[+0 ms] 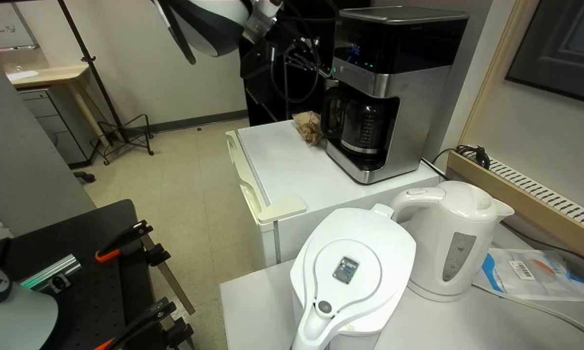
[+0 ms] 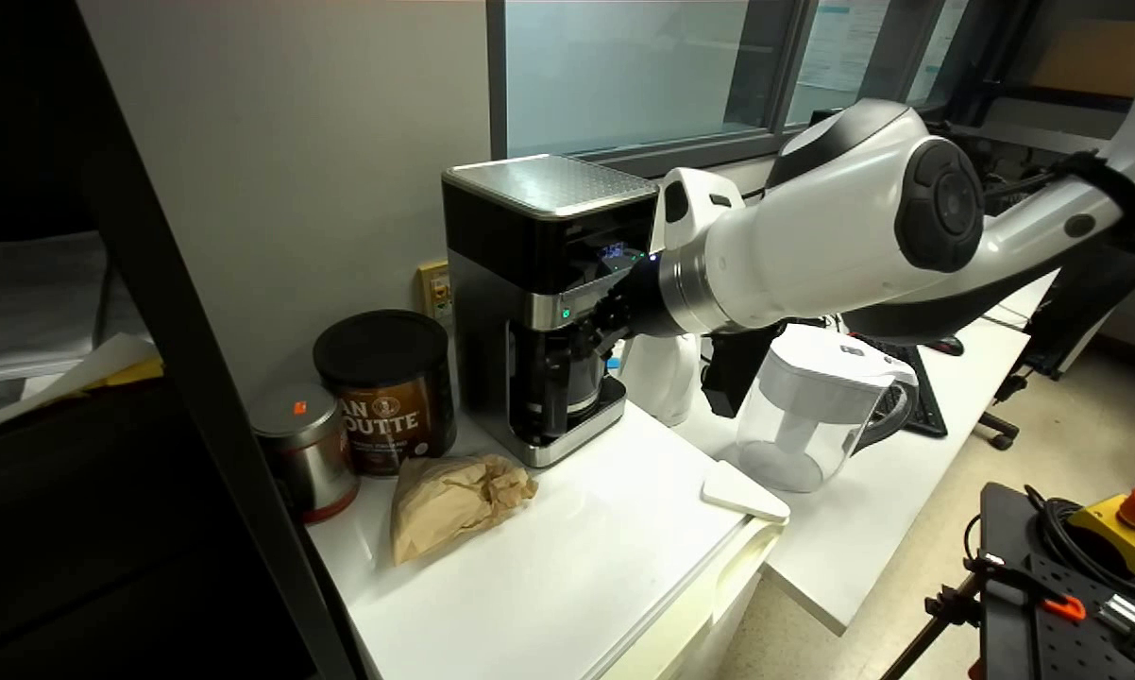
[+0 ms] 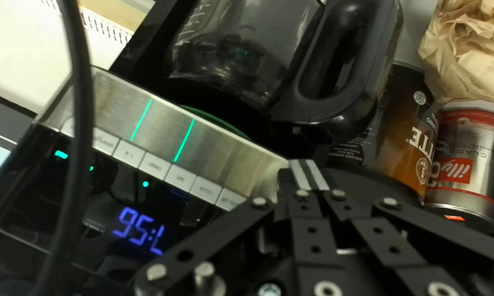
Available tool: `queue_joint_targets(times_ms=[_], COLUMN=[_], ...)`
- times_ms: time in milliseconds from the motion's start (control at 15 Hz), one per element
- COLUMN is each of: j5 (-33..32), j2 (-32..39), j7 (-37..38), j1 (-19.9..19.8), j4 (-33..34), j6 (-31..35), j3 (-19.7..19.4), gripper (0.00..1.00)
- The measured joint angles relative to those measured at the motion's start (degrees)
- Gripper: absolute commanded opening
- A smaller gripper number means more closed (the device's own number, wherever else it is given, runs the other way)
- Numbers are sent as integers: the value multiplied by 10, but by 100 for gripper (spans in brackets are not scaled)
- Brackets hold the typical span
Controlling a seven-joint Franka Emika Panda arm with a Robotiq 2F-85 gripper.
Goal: Press a button on the coffee maker machine
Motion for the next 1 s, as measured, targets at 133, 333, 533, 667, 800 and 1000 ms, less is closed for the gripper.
queue_joint_targets(times_ms=[133, 333, 533, 667, 800, 1000], j5=[-1, -2, -2, -2, -2, -2], j2=[3, 6, 9, 11, 12, 13], j7=[0, 1, 2, 2, 2, 2], j1=[2, 34, 62, 63, 63, 63], j4=[2, 10, 18, 21, 22, 22], j6=[-3, -7, -9, -11, -11, -11], j3=[0, -31, -61, -60, -60, -60], gripper=[0, 0, 0, 0, 0, 0])
